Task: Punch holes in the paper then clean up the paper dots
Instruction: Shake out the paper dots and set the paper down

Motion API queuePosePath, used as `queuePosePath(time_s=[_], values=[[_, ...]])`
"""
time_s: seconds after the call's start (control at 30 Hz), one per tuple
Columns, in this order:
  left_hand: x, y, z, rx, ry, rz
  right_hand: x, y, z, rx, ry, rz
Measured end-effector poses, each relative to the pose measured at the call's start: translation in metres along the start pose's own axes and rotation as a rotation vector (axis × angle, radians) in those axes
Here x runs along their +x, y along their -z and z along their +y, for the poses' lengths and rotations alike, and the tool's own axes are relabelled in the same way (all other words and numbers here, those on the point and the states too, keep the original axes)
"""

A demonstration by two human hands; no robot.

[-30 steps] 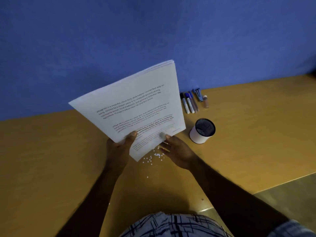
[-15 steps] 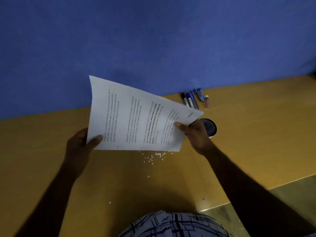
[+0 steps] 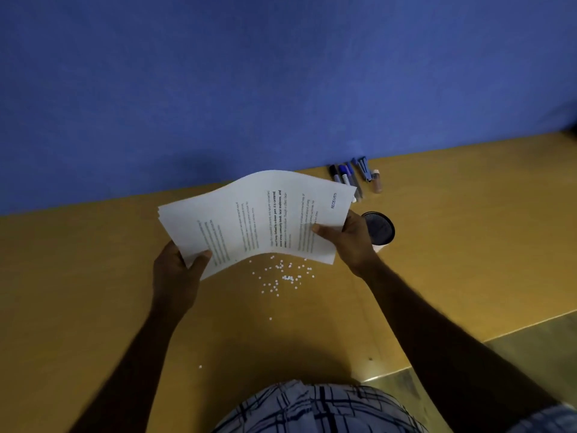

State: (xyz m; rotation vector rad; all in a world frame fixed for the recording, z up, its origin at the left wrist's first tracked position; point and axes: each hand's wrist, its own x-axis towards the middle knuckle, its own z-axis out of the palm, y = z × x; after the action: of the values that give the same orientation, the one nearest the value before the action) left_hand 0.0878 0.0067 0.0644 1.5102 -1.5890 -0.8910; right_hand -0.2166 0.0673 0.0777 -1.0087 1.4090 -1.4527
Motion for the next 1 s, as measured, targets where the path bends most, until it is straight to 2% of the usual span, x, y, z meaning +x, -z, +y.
queuePosePath(time_s=[0.13, 0.27, 0.47, 0.67, 0.77, 1.0], values=[[-0.01, -0.007, -0.006, -0.169, 0.04, -0.042, -0.005, 0.004, 0.017, -0.004, -0.05, -0.003], [-0.016, -0.021, -0.008, -0.104, 0.116, -0.066, -0.007, -0.003, 0.024, -0.03, -0.063, -0.003], [-0.017, -0.02, -0.003, -0.124, 0.074, -0.011, -0.006, 0.0, 0.014, 0.076, 0.071, -0.035], [-0.018, -0.025, -0.002, -0.106, 0.052, 0.018, -0.007, 0.0, 0.021, 0.02, 0.021, 0.059], [-0.015, -0.022, 0.001, -0.066, 0.011, 0.024, -0.006, 0.0, 0.021, 0.038, 0.053, 0.051], [-0.011, -0.025, 0.001, -0.084, 0.045, 0.073, -0.006, 0.007, 0.02, -0.027, 0.017, 0.043]])
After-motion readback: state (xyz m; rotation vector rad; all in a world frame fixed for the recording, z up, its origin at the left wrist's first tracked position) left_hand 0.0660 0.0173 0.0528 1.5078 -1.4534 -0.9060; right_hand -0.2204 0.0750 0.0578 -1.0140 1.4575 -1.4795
